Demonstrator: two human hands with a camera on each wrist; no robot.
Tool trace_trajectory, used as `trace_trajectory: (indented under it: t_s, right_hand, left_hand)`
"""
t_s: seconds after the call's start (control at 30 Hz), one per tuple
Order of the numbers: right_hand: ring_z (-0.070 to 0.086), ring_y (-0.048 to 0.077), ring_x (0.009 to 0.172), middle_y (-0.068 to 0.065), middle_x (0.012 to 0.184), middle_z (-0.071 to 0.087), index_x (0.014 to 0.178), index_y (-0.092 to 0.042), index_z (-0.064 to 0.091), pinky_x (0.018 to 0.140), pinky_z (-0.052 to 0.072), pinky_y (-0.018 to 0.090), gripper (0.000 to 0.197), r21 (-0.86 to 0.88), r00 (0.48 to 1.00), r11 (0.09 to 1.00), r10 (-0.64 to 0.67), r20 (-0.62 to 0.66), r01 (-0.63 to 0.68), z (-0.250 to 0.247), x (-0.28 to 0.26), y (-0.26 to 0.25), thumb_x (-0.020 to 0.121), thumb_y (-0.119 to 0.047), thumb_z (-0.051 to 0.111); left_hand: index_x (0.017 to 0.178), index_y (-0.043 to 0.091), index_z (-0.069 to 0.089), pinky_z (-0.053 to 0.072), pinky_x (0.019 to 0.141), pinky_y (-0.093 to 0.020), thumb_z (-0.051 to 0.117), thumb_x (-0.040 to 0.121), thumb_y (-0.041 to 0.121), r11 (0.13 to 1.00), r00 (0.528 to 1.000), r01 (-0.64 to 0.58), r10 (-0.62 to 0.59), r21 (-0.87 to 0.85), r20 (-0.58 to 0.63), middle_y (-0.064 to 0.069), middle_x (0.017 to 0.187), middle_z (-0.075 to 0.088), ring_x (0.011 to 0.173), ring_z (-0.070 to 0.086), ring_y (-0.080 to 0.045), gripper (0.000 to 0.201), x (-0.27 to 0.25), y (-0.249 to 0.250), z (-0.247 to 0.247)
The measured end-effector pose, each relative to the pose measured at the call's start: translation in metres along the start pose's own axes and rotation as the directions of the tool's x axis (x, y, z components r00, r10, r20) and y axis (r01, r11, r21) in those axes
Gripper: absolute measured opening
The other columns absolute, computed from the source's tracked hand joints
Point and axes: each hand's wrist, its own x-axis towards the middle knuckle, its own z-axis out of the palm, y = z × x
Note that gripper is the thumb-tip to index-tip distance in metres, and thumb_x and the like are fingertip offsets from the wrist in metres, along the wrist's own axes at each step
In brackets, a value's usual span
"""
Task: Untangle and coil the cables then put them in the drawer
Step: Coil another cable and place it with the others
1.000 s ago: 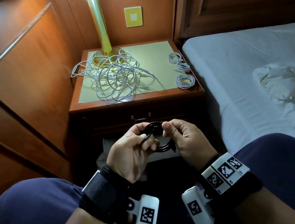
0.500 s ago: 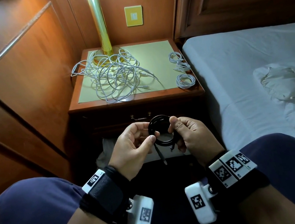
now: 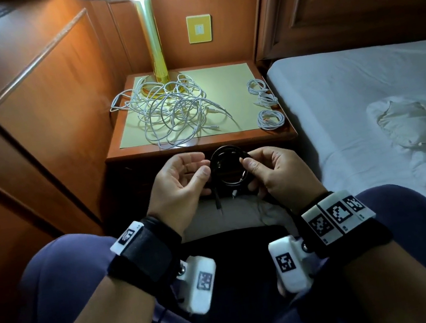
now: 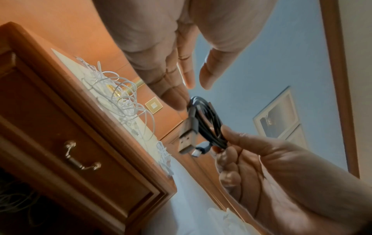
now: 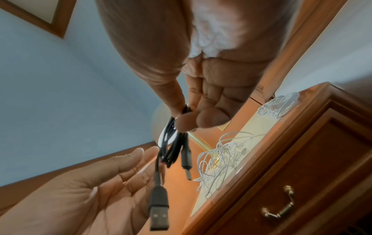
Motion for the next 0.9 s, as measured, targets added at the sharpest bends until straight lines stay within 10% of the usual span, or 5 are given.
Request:
trace_trajectory:
  t_s: [0.3, 0.43, 0.63, 0.9]
  right_hand:
    - [0.067, 0.012, 0.057, 0.012, 0.092, 0.070, 0.114, -0.004, 0.063, 0.051, 0.053, 0.028, 0.023, 0.115, 0.983, 0.991, 0.091, -0.158, -0.073, -0.037, 0.061, -0.012, 0.096, -0.018, 0.065]
    - [0.066, 0.011, 0.053, 0.012, 0.097, 0.066, 0.111, -0.007, 0.062, 0.050, 0.054, 0.028, 0.020, 0.122, 0.966, 0.982, 0.168, -0.199, -0.146, -0.038, 0.124, 0.014, 0.095, -0.018, 0.067]
    - [0.066, 0.014, 0.053, 0.006, 0.071, 0.064, 0.097, -0.010, 0.060, 0.054, 0.055, 0.032, 0.003, 0.209, 0.935, 0.949, 0.279, -0.220, -0.234, -0.037, 0.234, 0.042, 0.097, -0.013, 0.061]
    - [0.064, 0.015, 0.055, 0.012, 0.074, 0.064, 0.084, -0.006, 0.058, 0.053, 0.054, 0.027, 0.016, 0.416, 0.861, 0.884, 0.371, -0.349, -0.212, -0.034, 0.358, 0.040, 0.097, -0.002, 0.050]
  left_hand:
    - [0.098, 0.020, 0.066, 0.059, 0.059, -0.036, 0.065, 0.094, 0.022, 0.944, 0.989, -0.111, 0.075, 0.311, 0.125, 0.001, 0.095, 0.066, 0.078, 0.070, -0.020, 0.004, 0.077, 0.048, 0.005]
    - [0.091, 0.027, 0.065, 0.059, 0.077, -0.049, 0.062, 0.085, 0.036, 0.881, 0.995, -0.080, 0.042, 0.466, 0.092, 0.006, 0.097, 0.068, 0.088, 0.070, -0.022, 0.012, 0.121, 0.006, 0.005]
    - [0.103, 0.024, 0.064, 0.042, 0.066, -0.016, 0.064, 0.093, 0.030, 0.726, 0.988, -0.156, 0.124, 0.669, 0.096, 0.015, 0.098, 0.063, 0.072, 0.058, -0.001, 0.011, 0.216, -0.039, 0.006]
    - [0.098, 0.018, 0.067, 0.040, 0.070, -0.013, 0.063, 0.091, 0.020, 0.721, 0.944, -0.237, 0.330, 0.651, -0.021, 0.009, 0.095, 0.065, 0.071, 0.054, -0.008, 0.009, 0.302, -0.048, 0.027]
